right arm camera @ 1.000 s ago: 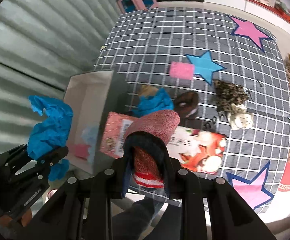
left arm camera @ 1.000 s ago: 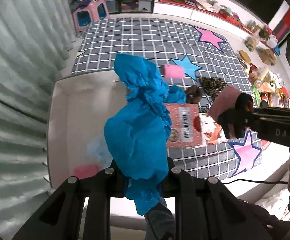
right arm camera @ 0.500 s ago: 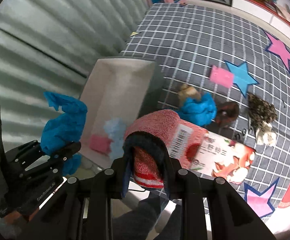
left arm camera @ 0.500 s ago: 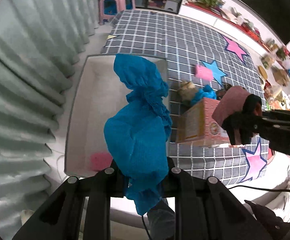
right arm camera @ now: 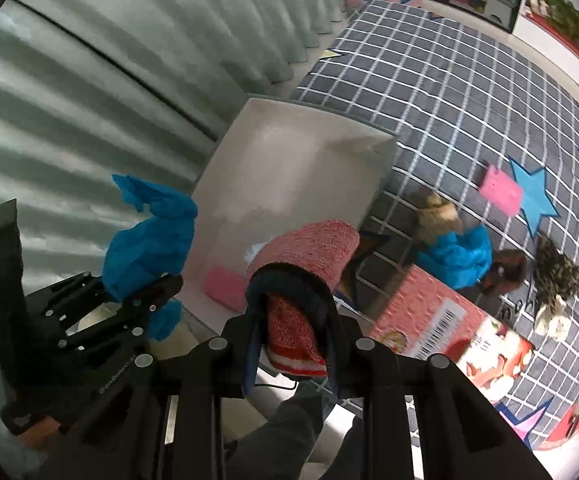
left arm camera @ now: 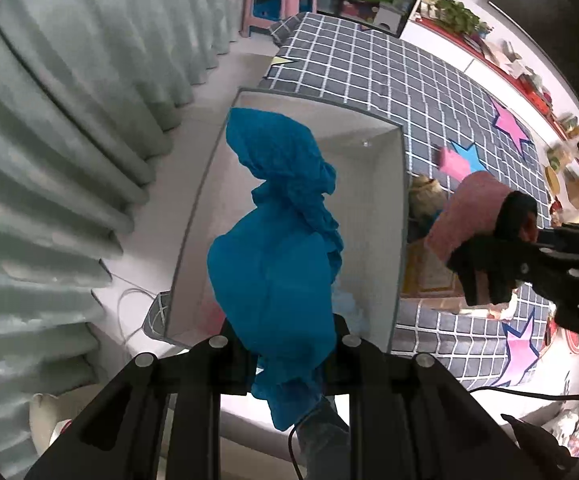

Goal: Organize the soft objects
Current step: 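Carry the blue tissue in the left tool while the right tool carries the sock over the box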

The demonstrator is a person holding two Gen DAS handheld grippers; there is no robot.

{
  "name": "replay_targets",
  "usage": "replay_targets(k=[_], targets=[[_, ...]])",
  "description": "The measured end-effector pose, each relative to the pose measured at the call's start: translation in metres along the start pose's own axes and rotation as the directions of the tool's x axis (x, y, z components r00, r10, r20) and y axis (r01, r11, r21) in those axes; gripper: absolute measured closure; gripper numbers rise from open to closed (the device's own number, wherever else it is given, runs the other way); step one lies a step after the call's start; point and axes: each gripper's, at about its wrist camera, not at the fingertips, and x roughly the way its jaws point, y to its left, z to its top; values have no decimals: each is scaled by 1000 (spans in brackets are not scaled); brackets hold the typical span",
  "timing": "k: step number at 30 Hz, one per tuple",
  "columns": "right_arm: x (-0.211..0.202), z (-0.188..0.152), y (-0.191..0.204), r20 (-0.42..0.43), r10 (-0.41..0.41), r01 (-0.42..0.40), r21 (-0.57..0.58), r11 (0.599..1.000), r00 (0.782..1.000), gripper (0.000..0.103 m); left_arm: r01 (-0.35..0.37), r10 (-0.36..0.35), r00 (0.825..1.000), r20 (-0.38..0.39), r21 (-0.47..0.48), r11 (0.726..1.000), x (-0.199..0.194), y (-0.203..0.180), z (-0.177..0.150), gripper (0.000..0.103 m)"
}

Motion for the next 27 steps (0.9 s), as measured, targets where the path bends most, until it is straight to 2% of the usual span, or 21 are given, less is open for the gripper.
replay_targets(k=[10, 21, 27], targets=[[23, 30, 13, -28, 3, -4, -32, 999, 1000, 75, -19, 18, 1000, -21, -41, 999, 20, 10, 17, 80], [48, 64, -10, -29, -7, 9, 44, 999, 1000, 75, -47, 46, 998, -37, -11, 999, 47, 5, 51, 80], [57, 79, -18, -23, -8, 10, 78, 997, 1000, 75, -59, 57, 997, -53, -27, 998, 63, 3, 66, 80]])
